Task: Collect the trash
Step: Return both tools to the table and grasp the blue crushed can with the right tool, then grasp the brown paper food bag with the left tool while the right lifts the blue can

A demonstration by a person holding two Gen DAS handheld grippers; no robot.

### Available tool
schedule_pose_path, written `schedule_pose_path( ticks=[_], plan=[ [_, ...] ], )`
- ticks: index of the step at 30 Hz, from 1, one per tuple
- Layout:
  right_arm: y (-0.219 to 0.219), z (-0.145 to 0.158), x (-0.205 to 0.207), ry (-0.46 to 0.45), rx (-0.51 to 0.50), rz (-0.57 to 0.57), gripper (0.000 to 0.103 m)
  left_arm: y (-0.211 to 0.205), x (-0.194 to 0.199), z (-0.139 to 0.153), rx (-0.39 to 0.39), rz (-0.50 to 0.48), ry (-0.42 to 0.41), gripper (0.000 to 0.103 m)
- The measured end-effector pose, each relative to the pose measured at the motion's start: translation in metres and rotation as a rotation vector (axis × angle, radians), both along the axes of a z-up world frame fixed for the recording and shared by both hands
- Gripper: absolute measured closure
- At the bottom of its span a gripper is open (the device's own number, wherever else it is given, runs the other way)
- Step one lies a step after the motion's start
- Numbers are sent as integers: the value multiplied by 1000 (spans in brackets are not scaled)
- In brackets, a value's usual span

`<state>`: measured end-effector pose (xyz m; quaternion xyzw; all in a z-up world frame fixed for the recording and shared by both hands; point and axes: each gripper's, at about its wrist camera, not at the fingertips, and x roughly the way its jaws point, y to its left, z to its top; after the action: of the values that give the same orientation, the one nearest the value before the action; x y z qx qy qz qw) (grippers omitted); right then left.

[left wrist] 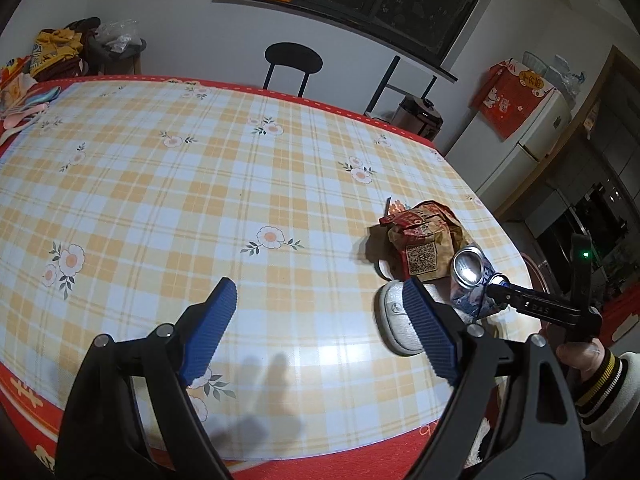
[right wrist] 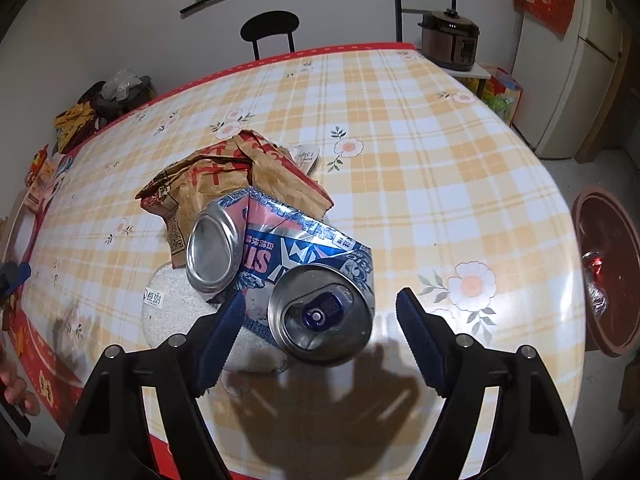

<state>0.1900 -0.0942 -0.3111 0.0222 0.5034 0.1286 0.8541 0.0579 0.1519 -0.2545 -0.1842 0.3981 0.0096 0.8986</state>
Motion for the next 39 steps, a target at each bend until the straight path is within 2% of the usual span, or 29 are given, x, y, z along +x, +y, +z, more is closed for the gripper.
schedule_pose_path(
  ticks=[2,7,12,19,26,36,39],
  plan=[
    [2,-4,3,16,-6,-4,30,0,2,-1,-5,-7,2,19],
    [1,-10,7,43,27,-18,43,-4,6,-5,-20,-34,4,19],
    [-6,-7,7,42,73,-29,50,-9,12,-10,-30,-51,16,19],
    [-20,2,6,20,100,-53,51,-19,24,-10,-31,-74,19,19],
    [-44,26,3,-36,137,-74,51,-37,42,-12,-23,-113,28,19],
    [-91,49,-4,-83,170,-123,51,-86,95,-21,10,-206,42,19],
    [-105,52,-6,-88,176,-139,51,-100,117,-27,-18,-208,60,15]
  ],
)
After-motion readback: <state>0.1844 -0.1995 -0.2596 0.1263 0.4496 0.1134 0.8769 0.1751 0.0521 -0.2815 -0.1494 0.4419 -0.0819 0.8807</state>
